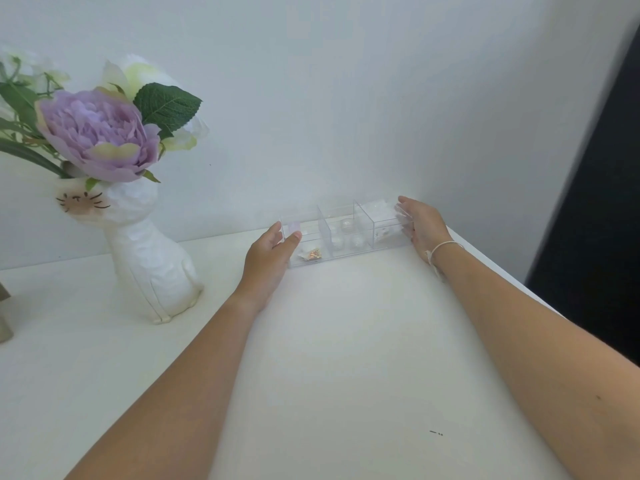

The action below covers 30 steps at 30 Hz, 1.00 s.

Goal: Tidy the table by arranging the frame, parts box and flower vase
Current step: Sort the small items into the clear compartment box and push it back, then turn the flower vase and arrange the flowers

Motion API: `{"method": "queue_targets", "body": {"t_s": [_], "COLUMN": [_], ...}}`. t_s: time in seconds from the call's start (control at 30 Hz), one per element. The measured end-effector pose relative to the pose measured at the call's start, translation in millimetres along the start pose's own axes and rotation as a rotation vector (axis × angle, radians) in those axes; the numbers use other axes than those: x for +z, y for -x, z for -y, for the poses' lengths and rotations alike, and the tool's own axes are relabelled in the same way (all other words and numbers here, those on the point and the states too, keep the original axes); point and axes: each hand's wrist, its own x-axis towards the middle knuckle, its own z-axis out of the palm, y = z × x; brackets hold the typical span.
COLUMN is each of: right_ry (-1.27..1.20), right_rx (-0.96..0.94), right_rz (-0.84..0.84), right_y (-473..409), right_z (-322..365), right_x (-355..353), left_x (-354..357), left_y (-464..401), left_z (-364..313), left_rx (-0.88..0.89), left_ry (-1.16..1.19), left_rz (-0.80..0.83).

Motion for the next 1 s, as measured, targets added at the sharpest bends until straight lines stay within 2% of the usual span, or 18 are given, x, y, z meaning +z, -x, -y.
{"method": "queue_targets", "body": {"t_s": [0.2, 0.53, 0.77, 1.0], "right_ry": [0.017, 0.049, 0.111, 0.162], "right_rx": [-0.069, -0.155, -0.200, -0.229], "right_rz": [-0.124, -0.204, -0.136, 0.001], "right_y": [15.9, 84.2, 150.0, 217.5], "right_z": [-2.4, -1.9, -4.2, -5.3], "right_x": [-5.2, -15.6, -1.8, 38.5], "left_x": [-1.2, -24.6, -58.6, -122.8], "left_y": [9.8, 60.1, 117.6, 170.3], "left_z": [1.3, -7.2, -10.3, -10.9], "left_rx": [-0.010, -0.038, -0.046, -0.064], "left_ry": [-0.074, -0.109, -0.096, -0.083], "left_rz": [-0.022, -0.055, -0.046, -0.143]}}
